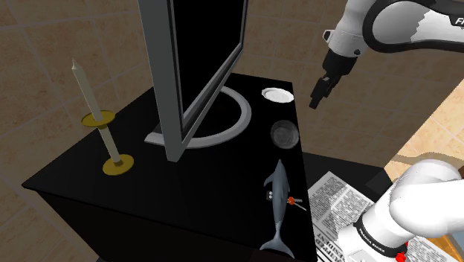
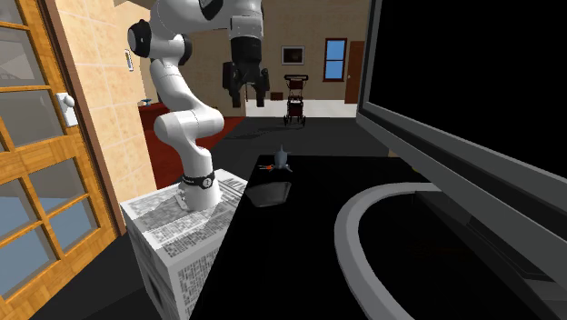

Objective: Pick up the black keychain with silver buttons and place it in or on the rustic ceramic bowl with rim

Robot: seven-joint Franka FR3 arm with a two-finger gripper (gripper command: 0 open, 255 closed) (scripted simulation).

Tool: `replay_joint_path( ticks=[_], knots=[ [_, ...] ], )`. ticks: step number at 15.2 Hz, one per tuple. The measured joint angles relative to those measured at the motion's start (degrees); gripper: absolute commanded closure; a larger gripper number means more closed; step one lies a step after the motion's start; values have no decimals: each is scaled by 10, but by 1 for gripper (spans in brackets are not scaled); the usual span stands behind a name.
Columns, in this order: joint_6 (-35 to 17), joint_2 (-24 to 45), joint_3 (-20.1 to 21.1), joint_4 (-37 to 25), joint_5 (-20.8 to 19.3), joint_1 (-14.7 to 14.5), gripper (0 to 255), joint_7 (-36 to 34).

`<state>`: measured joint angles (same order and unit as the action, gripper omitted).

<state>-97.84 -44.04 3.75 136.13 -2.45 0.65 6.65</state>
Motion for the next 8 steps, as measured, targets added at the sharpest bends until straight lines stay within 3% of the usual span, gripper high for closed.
replay_joint_path(
  ticks=[2,8],
  knots=[
    [-5,-2,3,7,2,-3,0,-2],
    [-55,-55,40,110,36,-39,0,-24]
  ],
)
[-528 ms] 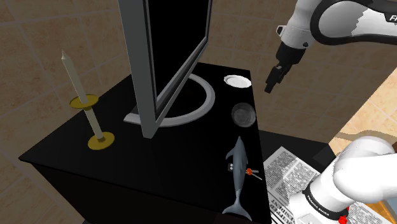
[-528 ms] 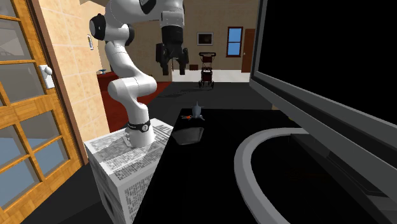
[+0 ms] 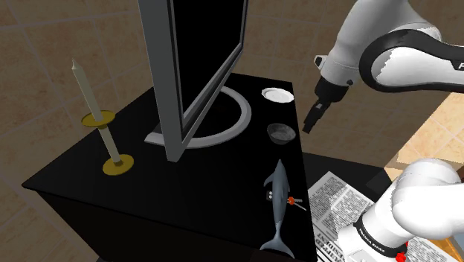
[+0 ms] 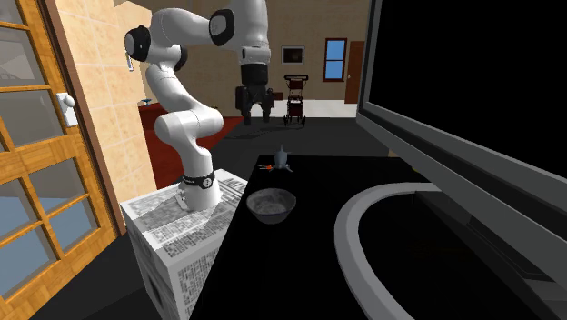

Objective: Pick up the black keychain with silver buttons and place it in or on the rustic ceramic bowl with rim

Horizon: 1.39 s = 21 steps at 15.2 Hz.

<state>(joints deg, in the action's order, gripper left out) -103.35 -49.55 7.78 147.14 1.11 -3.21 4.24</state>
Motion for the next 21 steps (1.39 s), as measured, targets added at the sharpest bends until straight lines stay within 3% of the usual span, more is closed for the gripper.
replay_joint_path(
  ticks=[7,16,21],
  knots=[
    [-62,-55,60,116,57,-64,0,-37],
    [-179,-41,155,217,147,-164,0,-91],
    [-239,-10,180,247,169,-179,0,-101]
  ],
)
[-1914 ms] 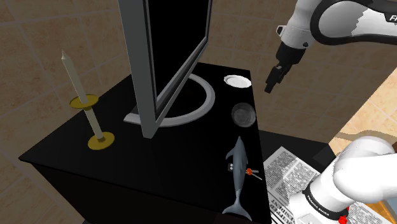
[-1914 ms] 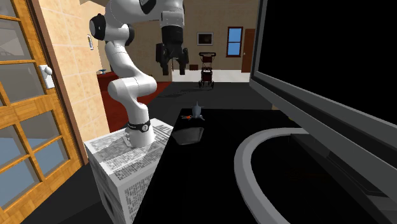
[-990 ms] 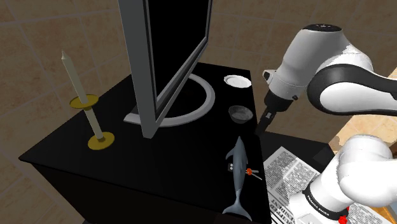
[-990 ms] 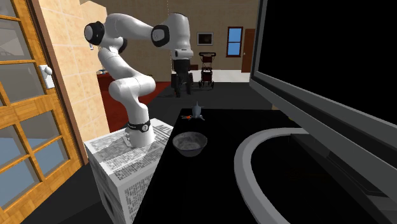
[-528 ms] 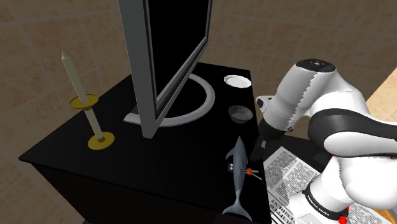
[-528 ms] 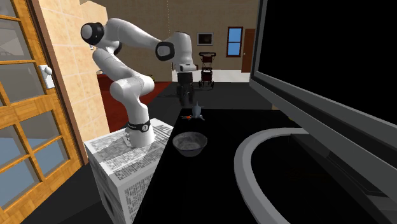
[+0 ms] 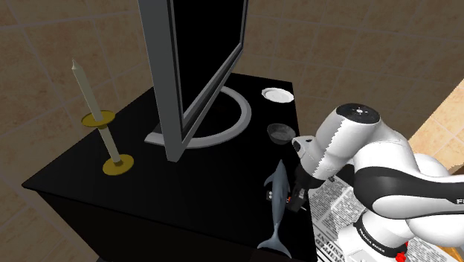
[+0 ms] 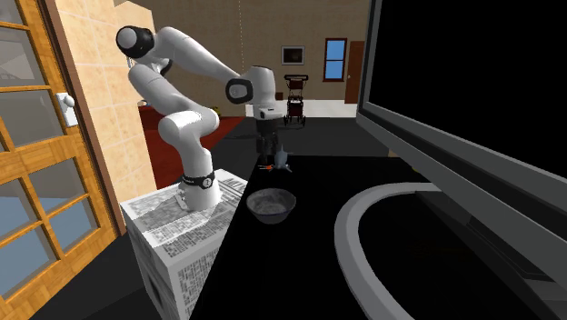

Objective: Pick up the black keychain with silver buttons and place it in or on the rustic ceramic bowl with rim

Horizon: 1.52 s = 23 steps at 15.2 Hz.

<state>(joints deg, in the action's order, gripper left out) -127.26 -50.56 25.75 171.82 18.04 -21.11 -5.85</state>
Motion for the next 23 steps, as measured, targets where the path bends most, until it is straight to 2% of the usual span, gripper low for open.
replay_joint_path(
  ticks=[3,10,11,23],
  knots=[
    [-39,29,9,10,7,2,0,0],
    [-46,30,11,16,9,0,0,0],
    [-46,30,11,16,9,0,255,0],
    [-32,21,7,10,5,1,255,1]
  ],
)
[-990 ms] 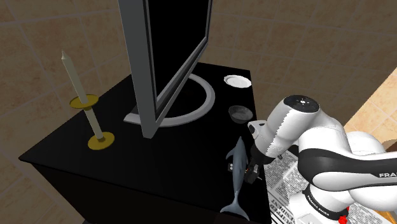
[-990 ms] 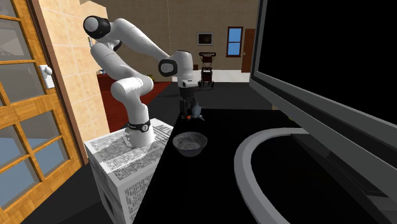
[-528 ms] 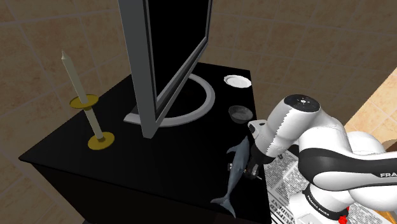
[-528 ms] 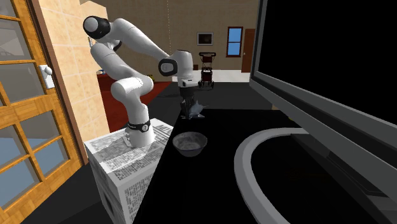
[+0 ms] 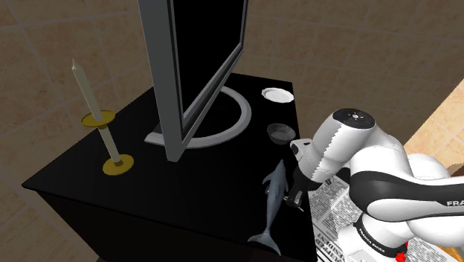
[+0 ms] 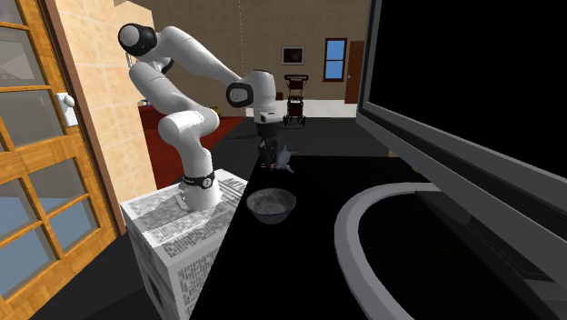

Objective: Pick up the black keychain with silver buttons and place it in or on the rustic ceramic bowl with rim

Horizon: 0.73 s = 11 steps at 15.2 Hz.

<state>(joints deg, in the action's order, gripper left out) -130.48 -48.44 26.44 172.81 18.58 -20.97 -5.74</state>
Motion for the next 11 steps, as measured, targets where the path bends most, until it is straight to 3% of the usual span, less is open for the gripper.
replay_joint_path(
  ticks=[11],
  knots=[
    [116,-59,-32,-58,-29,10,255,5]
  ],
)
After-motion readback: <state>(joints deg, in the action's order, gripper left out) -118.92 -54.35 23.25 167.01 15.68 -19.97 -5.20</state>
